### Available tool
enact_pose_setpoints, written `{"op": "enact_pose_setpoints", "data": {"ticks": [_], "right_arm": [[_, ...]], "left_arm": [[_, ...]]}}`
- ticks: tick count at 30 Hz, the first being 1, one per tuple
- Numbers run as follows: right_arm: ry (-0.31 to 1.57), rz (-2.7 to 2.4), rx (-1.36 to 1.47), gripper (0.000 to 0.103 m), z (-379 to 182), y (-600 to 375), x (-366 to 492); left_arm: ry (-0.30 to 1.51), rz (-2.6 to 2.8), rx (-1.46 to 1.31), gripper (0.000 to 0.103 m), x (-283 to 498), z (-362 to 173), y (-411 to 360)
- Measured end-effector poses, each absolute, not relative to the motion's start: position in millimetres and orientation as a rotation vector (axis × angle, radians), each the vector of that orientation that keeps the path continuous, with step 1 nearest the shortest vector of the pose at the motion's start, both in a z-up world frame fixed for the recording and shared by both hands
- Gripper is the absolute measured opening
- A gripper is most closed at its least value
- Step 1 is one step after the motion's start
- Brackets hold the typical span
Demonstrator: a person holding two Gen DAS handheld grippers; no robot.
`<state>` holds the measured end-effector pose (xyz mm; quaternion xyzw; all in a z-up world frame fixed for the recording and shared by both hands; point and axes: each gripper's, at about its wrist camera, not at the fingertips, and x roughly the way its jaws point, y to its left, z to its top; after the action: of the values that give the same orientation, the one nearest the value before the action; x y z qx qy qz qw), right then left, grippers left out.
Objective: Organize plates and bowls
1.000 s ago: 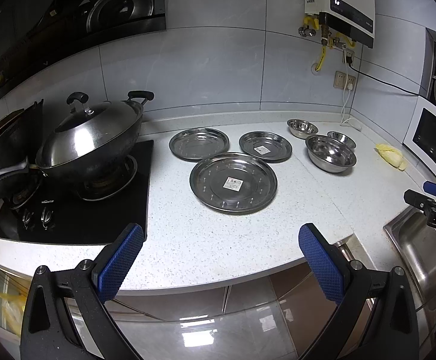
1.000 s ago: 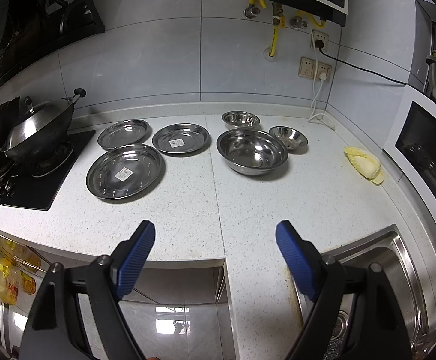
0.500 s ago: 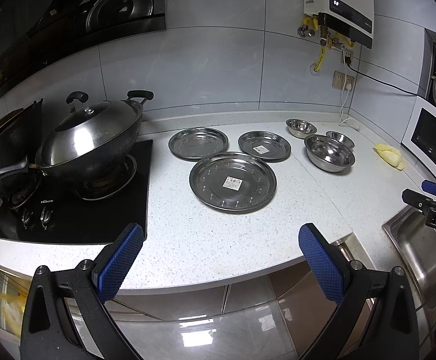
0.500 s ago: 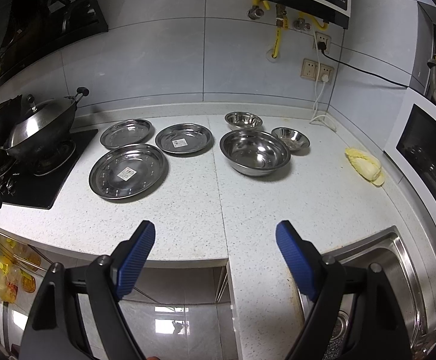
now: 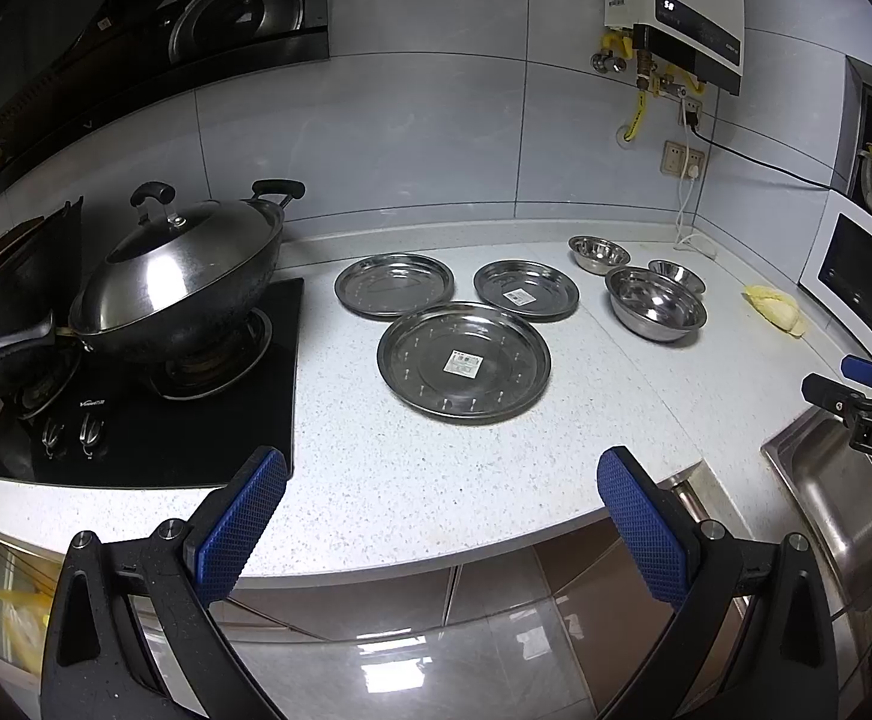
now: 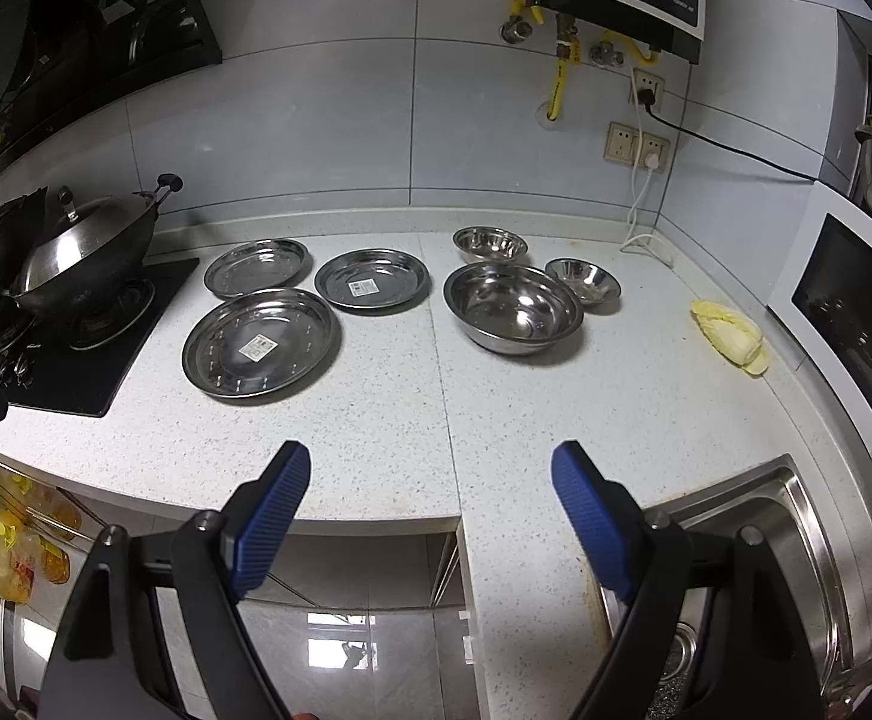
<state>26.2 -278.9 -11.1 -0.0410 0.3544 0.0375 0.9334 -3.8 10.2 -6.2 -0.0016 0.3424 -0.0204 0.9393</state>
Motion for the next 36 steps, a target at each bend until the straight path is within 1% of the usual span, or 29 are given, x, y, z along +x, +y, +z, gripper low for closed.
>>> {"op": "enact_pose_setpoints", "data": {"ticks": [36], "right_arm": [[0.710,0.086,-0.082,0.083,-13,-286,18]], "left_arm": [[0.698,-0.022,-0.003,0.102,-15,-4,1]]}}
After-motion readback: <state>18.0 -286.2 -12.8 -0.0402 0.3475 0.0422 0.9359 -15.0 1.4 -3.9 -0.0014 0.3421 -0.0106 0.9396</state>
